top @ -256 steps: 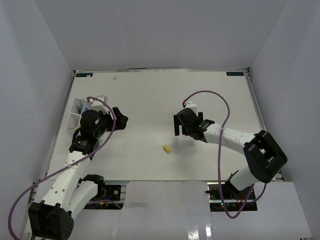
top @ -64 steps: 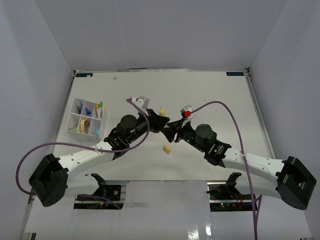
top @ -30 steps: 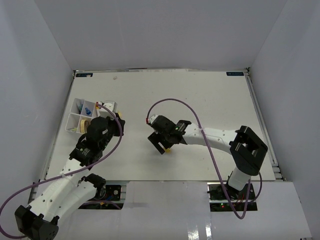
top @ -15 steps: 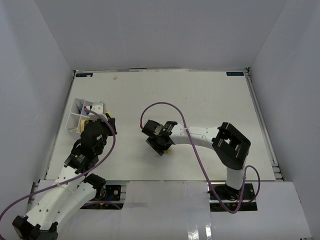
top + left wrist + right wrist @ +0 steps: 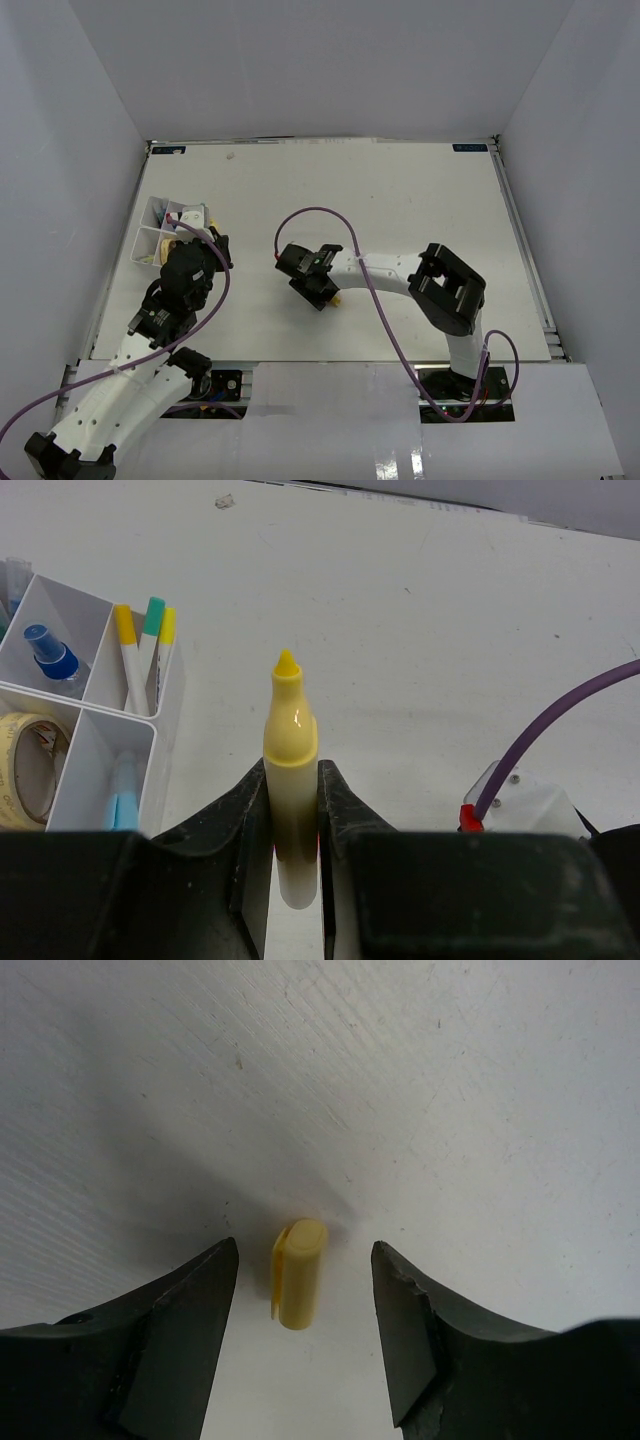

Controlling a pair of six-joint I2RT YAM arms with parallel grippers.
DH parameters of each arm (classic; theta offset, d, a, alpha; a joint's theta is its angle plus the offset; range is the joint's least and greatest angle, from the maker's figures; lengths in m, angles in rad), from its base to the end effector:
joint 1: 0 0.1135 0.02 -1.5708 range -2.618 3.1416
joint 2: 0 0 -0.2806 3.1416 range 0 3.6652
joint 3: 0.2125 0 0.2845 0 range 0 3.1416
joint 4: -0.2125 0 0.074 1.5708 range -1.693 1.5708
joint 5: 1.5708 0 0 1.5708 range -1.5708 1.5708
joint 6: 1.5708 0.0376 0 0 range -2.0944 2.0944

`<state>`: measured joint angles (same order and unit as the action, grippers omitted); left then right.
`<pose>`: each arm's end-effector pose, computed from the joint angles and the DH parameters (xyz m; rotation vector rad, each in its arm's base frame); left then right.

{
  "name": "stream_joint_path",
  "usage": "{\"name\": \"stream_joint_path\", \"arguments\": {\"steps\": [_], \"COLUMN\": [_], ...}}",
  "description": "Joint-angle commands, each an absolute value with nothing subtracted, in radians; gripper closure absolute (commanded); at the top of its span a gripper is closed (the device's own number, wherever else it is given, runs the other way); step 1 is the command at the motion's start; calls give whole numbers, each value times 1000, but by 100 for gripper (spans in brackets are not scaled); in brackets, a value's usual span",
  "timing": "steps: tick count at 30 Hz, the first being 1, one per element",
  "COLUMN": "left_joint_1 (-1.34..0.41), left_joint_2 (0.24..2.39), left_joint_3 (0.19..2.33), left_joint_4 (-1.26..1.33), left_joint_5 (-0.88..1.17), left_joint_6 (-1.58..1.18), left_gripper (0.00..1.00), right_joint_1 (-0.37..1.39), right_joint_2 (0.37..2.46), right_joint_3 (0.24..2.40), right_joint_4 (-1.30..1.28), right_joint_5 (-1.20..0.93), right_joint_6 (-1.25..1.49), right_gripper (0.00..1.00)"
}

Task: Sort the stationery into containers
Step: Close the pen cap on the pen.

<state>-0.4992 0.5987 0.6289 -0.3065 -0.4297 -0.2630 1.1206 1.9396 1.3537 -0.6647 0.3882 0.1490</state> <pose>0.1554 -0.0669 0.3105 -0.0827 1.8218 -0.1414 0.1957 0.3722 0.1682 -1.1641 2.3851 -0.1659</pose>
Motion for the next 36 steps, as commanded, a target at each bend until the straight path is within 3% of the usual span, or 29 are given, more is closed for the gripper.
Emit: {"name": "stream_joint_path", "arguments": {"steps": [1, 12, 29, 33, 36], "left_joint_1": [-492, -491, -489, -489, -489], "left_joint_2": [595, 597, 607, 611, 606], "left_joint_3": [626, 626, 624, 624, 623], "left_joint_4": [-296, -295, -284, -279, -265], "left_joint_5": [-436, -428, -376, -345, -284], "left_joint_6": [-265, -265, -258, -255, -250], "left_gripper": [98, 98, 98, 97, 97], "right_joint_1": [1131, 1134, 1135, 1135, 1135], "right_joint_2": [1963, 1990, 1983, 1965, 1925], "right_joint_3": [1402, 1405, 1407, 1404, 1388], "right_joint_4": [-712, -753, -753, -750, -729], "right_joint_5": [439, 476, 471, 489, 495], "right_joint_6": [163, 184, 187, 190, 189], "right_gripper": [38, 40, 69, 81, 82]}}
